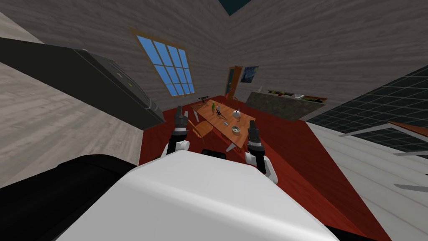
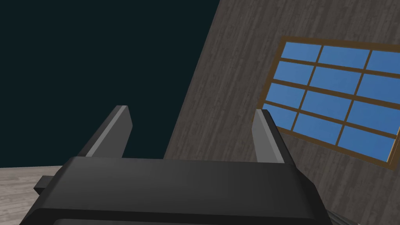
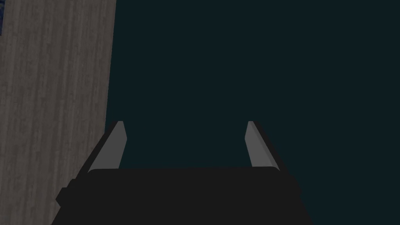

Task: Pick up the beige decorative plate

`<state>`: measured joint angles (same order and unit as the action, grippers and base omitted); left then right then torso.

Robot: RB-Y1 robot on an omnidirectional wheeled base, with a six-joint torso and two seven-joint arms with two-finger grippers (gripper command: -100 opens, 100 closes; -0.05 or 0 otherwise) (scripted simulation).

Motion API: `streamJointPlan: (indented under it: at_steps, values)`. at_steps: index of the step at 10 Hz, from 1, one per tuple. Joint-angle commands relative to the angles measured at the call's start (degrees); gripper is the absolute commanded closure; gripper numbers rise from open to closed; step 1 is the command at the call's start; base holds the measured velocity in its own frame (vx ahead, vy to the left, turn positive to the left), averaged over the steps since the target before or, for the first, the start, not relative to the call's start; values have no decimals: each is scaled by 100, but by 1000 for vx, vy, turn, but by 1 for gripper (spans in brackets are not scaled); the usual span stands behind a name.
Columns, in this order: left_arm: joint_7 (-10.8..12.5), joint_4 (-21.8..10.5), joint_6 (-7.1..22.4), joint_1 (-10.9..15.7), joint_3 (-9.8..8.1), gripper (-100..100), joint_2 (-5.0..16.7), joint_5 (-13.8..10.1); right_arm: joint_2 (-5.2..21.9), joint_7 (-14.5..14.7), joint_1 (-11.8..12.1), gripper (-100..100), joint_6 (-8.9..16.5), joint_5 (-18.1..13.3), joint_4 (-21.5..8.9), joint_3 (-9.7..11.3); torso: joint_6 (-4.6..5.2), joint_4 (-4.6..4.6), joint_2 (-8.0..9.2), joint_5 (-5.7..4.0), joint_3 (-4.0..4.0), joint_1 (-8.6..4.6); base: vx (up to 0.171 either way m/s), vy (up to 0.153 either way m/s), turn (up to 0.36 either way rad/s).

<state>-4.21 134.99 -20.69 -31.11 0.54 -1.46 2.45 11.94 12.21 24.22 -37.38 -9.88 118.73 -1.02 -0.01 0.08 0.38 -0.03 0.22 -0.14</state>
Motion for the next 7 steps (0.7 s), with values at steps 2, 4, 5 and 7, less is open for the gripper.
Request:
streamJointPlan:
  at_steps: [2, 4, 5, 7]
  values:
    - [0, 0, 0, -1, 0, 0, 0, 0, 392, 148, -169, -100, -41, -372, -390, -83, 2, 0, -6, 0, -3, 4, -77, -5, 73]
    - [0, 0, 0, 0, 0, 0, 0, 0, 604, 246, -270, -100, -69, -618, -645, -126, 0, -1, -6, 1, -3, 5, -81, -12, 112]
    - [0, 0, 0, -1, 0, 0, 0, 0, 818, 350, -378, -100, -97, -843, -878, -164, 2, -2, -12, 1, -6, 6, -67, 1, 105]
    - [0, 0, 0, 0, 0, 0, 0, 0, 1032, 460, -492, -100, -122, -1156, -1185, -195, 0, -1, -4, 2, -2, 9, -94, -2, 131]
